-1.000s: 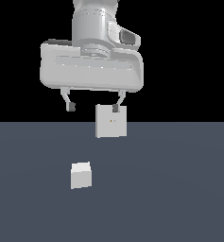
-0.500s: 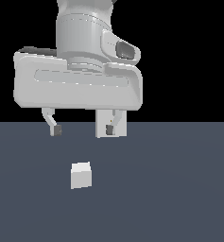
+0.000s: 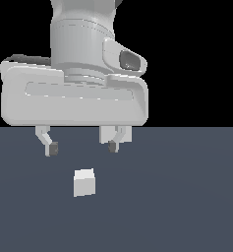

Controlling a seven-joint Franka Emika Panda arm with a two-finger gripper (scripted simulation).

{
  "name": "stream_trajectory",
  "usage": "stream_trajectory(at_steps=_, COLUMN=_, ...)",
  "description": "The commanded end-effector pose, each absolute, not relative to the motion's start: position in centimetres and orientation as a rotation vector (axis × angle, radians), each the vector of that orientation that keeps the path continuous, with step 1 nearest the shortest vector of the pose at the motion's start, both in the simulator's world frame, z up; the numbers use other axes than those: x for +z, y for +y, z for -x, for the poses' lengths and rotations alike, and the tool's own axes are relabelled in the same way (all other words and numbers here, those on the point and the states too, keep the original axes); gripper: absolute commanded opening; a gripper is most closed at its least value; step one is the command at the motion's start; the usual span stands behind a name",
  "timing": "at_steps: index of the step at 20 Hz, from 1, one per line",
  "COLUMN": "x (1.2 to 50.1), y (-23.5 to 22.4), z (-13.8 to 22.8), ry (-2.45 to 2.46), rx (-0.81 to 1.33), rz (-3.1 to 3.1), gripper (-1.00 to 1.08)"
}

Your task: Plug the charger into the wall socket.

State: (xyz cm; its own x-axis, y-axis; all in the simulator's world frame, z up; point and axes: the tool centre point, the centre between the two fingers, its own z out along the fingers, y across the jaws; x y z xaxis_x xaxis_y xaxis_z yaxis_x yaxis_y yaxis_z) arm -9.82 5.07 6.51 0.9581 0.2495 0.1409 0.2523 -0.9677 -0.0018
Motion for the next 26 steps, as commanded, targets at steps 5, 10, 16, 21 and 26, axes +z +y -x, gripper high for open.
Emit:
stream_trajectory(at_steps=5, x=6.0, y=5.0, z=9.8, ry=-0.396, rx=-0.218, rz=3.089, gripper=1.00)
stream_trajectory(at_steps=10, x=4.3, y=5.1, z=9.9, ry=-0.400, rx=-0.220, rz=3.089, gripper=1.00)
stream_trajectory(at_steps=16, x=1.8, y=5.0, z=10.0, ry=-0.403, rx=-0.222, rz=3.089, gripper=1.00)
stream_trajectory(at_steps=21, x=1.2, y=5.0, z=10.0, ry=-0.403, rx=-0.223, rz=3.089, gripper=1.00)
stream_trajectory(at_steps=26, x=1.2, y=5.0, z=10.0, ry=-0.403, rx=-0.223, rz=3.089, gripper=-1.00)
